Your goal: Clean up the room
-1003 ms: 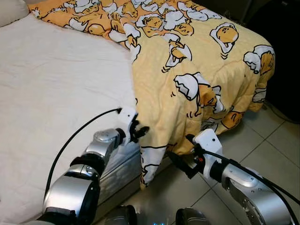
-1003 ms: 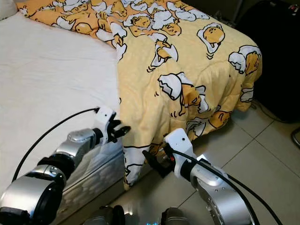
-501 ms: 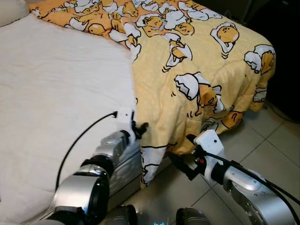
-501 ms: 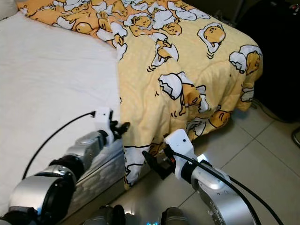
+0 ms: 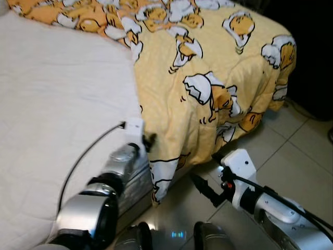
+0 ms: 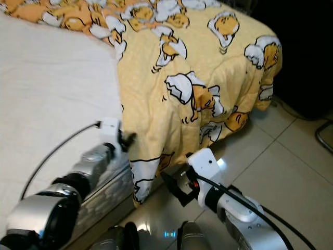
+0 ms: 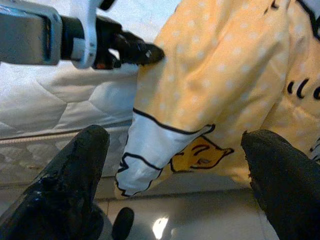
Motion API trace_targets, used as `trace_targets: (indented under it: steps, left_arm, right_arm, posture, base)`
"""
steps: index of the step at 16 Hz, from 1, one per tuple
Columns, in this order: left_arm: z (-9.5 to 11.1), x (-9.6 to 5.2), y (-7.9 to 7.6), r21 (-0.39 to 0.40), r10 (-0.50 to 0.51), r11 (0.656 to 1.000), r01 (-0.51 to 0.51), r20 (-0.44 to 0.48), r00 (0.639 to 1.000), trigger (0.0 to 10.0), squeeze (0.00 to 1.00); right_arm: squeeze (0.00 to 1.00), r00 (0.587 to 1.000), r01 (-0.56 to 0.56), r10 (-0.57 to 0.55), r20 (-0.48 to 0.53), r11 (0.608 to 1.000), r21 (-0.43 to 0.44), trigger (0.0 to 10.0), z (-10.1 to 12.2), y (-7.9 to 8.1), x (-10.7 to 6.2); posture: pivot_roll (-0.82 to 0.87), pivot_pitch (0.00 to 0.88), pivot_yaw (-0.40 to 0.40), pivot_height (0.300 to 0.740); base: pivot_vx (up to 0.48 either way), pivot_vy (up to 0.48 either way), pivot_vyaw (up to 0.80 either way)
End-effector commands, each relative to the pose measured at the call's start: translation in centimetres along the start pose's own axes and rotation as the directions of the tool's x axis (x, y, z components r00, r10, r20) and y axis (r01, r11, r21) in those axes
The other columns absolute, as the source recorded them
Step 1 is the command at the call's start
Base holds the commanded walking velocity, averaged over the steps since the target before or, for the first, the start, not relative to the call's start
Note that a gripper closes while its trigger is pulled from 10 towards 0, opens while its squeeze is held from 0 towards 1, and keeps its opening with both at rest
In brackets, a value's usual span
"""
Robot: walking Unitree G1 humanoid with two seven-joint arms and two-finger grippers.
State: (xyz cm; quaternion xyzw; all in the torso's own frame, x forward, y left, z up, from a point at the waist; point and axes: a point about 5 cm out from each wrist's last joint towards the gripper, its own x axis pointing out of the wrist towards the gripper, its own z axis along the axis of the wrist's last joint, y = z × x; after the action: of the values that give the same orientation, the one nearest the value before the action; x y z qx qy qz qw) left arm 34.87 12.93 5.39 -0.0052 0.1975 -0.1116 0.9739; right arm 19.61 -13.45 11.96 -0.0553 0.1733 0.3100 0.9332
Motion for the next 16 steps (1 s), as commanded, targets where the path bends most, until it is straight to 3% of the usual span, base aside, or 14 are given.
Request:
trace_targets:
  steps: [1, 4, 7, 8, 9, 10, 13, 16]
  left_arm:
    - [-0.3, -0.1, 0.3, 0.015, 0.019, 1.000, -0.019, -0.010, 1.000, 10.0, 0.00]
    - [0.1, -0.3, 1.8, 0.011, 0.106, 0.994, -0.106, 0.008, 0.994, 10.0, 0.00]
    - [0.1, -0.1, 0.3, -0.058, 0.002, 0.998, -0.002, 0.015, 1.000, 10.0, 0.00]
    - [-0.1, 0.0, 0.0, -0.073, -0.016, 0.997, 0.016, 0.005, 1.000, 9.2, 0.00]
    - [-0.5, -0.1, -0.3, -0.082, -0.035, 0.996, 0.034, -0.012, 0.999, 3.0, 0.00]
    - [-0.8, -0.1, -0.5, -0.086, -0.048, 0.995, 0.046, -0.026, 0.999, 0.0, 0.00]
    - [-1.3, -0.2, -0.5, -0.092, -0.068, 0.994, 0.063, -0.044, 0.997, 0.0, 0.00]
    - [-0.3, -0.1, -0.1, -0.155, -0.054, 0.986, 0.055, 0.010, 0.998, 0.0, 0.00]
  right_arm:
    - [0.00, 1.000, -0.006, 0.006, 0.005, 1.000, 0.007, 10.0, 0.2, 0.7, -0.3]
    - [0.00, 1.000, 0.012, -0.012, 0.004, 0.999, 0.038, 10.0, 0.1, 1.1, -0.7]
    - [0.00, 0.999, 0.042, -0.042, 0.013, 0.998, 0.035, 10.0, 0.4, 0.6, -0.7]
    - [0.00, 0.999, 0.035, -0.036, 0.011, 0.999, 0.032, 10.0, 0.4, 0.7, -0.7]
    - [0.00, 1.000, 0.028, -0.028, 0.010, 0.999, 0.029, 10.0, 0.5, 0.7, -0.7]
    - [0.00, 1.000, 0.027, -0.027, 0.011, 0.999, 0.029, 10.0, 0.5, 0.7, -0.7]
    - [0.00, 0.999, 0.031, -0.032, 0.022, 0.999, 0.031, 10.0, 0.7, 0.6, -0.5]
    - [0.00, 0.999, 0.032, -0.032, 0.023, 0.999, 0.030, 10.0, 0.7, 0.4, -0.5]
  posture:
    - [-0.32, 0.275, 0.101, 0.740]
    - [-0.32, 0.291, 0.115, 0.740]
    - [-0.32, 0.298, 0.120, 0.740]
    - [-0.32, 0.302, 0.120, 0.740]
    - [-0.32, 0.303, 0.118, 0.740]
    - [-0.32, 0.302, 0.115, 0.740]
    - [-0.31, 0.295, 0.114, 0.740]
    - [-0.31, 0.285, 0.113, 0.740]
  base:
    - [0.000, 0.000, 0.00]
    - [0.000, 0.000, 0.00]
    - [0.000, 0.000, 0.00]
    - [0.000, 0.000, 0.00]
    - [0.000, 0.000, 0.00]
    - [0.000, 0.000, 0.00]
    - [0.000, 0.000, 0.00]
    - [0.000, 0.000, 0.00]
